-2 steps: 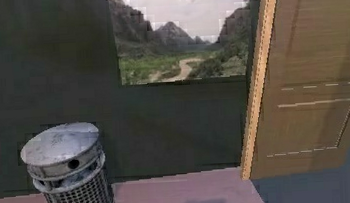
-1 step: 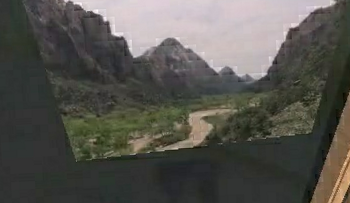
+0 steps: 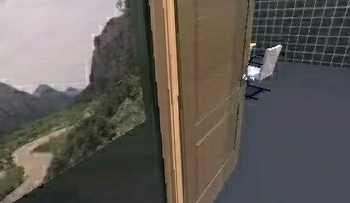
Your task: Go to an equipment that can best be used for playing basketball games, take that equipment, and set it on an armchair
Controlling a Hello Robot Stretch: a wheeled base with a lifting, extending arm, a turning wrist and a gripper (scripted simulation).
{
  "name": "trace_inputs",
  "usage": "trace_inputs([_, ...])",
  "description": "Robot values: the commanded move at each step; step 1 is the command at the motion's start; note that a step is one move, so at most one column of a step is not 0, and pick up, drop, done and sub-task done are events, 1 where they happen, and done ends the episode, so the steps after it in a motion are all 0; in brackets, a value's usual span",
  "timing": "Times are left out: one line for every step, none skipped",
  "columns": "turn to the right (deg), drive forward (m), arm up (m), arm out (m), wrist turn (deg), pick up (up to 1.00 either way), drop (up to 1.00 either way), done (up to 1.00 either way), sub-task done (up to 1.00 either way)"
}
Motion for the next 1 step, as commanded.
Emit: trace_inputs([33.0,0.00,0.00,0.00,0.0,0.00,0.00,0.00,0.00])
